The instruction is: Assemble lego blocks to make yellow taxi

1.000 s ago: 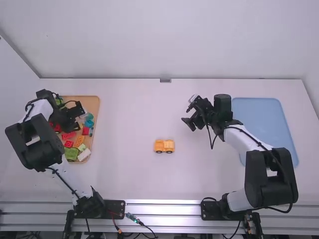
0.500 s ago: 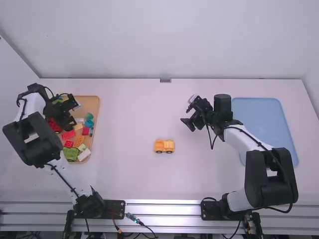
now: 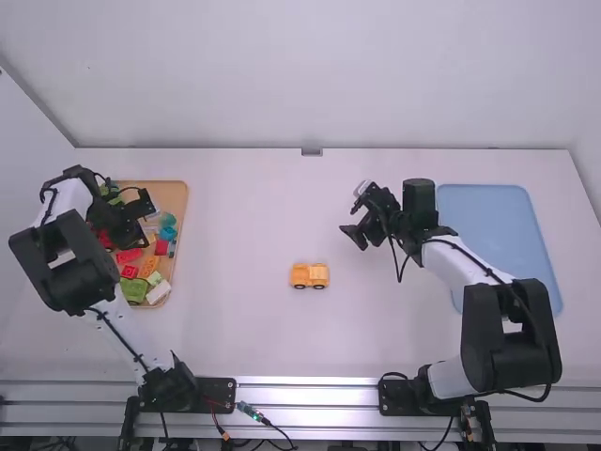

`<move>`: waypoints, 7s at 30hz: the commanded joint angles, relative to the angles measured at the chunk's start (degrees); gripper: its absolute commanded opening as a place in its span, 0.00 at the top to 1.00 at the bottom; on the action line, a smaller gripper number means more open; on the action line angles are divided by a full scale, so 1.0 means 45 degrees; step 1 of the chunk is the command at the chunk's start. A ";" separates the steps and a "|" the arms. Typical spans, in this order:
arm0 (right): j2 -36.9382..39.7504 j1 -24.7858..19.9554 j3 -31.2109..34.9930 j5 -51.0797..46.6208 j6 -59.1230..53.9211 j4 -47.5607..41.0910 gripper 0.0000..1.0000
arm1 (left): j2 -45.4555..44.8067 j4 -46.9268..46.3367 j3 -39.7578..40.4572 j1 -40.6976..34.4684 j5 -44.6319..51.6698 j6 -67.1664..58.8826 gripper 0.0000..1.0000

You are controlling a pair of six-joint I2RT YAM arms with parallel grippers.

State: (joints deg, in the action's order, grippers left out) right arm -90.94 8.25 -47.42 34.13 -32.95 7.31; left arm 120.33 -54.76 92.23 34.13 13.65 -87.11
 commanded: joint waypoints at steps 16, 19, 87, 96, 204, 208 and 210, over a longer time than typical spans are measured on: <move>0.0264 0.0015 -0.0389 0.0117 0.0039 -0.0019 0.01 | 0.0225 0.1952 -0.1165 0.0160 0.0073 -0.0262 0.51; 0.0264 0.0015 -0.0389 0.0126 0.0039 -0.0019 0.01 | 0.0225 0.2311 -0.1320 0.0112 0.0097 -0.0233 0.51; 0.0264 0.0165 -0.0398 0.0117 0.0039 0.0073 0.00 | -0.1368 0.2267 -0.1029 -0.0223 0.2744 0.3837 0.98; 0.0264 0.0165 -0.0398 0.0121 0.0039 0.0121 0.01 | -0.4588 0.4346 -0.4929 -0.2739 0.1817 0.3512 0.97; -0.3039 0.0899 0.3118 0.6256 -0.3439 0.5620 0.01 | -0.3471 1.2118 -1.2370 -0.6577 1.2099 0.1175 0.01; -0.3646 0.1200 0.3128 0.6071 -0.3449 0.5615 0.01 | -0.2985 1.2453 -1.2438 -0.6849 1.2264 0.0831 0.01; -0.3855 0.1287 0.3128 0.6154 -0.3507 0.5620 0.01 | -0.2713 1.2890 -1.2399 -0.6994 1.2143 0.1127 0.01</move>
State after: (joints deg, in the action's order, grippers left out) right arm -107.13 13.78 -33.82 60.55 -49.34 32.40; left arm 106.54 3.16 37.21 3.53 66.35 -79.85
